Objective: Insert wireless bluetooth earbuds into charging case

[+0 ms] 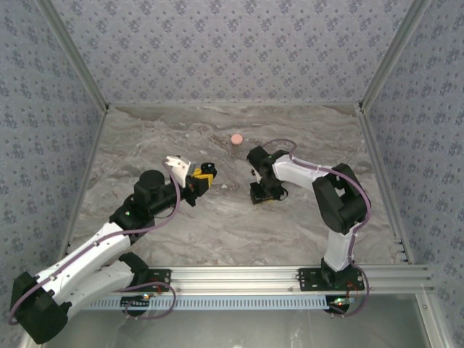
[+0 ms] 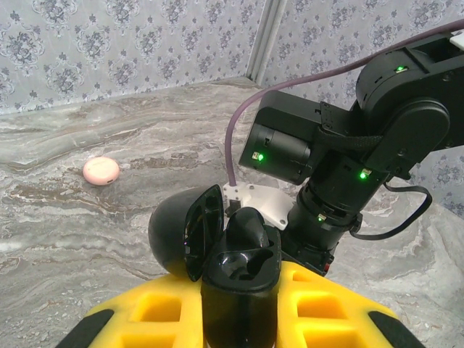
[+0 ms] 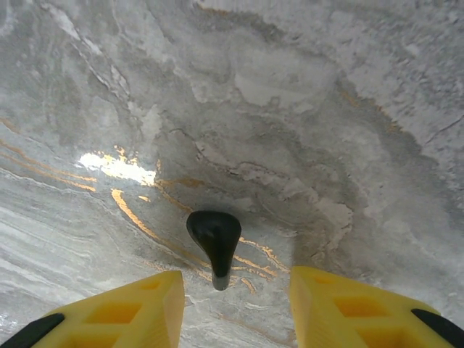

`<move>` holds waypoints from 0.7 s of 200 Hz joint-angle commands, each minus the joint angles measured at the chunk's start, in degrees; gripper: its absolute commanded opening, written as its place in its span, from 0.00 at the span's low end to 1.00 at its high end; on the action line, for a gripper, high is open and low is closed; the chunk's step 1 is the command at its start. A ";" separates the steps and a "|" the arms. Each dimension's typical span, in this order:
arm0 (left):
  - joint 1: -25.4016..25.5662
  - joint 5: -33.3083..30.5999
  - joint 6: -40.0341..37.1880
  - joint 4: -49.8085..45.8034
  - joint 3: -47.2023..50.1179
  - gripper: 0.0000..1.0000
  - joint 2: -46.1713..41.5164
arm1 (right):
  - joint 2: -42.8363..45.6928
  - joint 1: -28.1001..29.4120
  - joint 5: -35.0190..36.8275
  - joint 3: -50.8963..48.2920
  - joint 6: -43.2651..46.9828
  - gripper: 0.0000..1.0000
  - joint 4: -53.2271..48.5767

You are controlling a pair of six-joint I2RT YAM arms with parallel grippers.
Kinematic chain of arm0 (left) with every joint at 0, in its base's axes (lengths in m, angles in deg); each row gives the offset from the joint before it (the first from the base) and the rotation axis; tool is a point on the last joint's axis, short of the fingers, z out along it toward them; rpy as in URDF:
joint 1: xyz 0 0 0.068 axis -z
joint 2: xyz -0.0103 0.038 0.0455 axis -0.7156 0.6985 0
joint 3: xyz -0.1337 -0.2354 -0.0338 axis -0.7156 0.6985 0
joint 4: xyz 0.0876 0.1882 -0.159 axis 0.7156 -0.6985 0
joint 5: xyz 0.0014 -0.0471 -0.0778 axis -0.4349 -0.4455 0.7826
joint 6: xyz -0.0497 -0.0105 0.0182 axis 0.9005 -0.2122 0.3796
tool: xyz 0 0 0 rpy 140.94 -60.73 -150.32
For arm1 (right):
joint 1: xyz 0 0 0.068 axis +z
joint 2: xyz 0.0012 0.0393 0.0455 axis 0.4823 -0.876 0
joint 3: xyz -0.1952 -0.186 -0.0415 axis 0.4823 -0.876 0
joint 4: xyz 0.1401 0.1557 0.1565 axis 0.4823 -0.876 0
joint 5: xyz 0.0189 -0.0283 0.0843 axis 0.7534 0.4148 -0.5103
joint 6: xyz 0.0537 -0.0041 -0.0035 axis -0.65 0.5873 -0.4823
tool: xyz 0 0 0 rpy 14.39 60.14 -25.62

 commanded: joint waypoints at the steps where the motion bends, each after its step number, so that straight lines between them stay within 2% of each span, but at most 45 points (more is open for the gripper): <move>1: 0.34 -0.15 0.16 1.96 -1.88 0.18 -0.99 | 1.52 0.04 1.57 1.99 -3.42 0.44 -1.59; 45: 0.39 -0.06 0.15 1.92 -1.93 0.18 -0.80 | -0.71 0.61 1.98 4.45 -5.96 0.44 -1.45; 140: 0.32 -0.23 0.01 1.94 -1.90 0.18 -0.79 | -4.28 1.62 4.60 8.14 -7.89 0.36 -3.34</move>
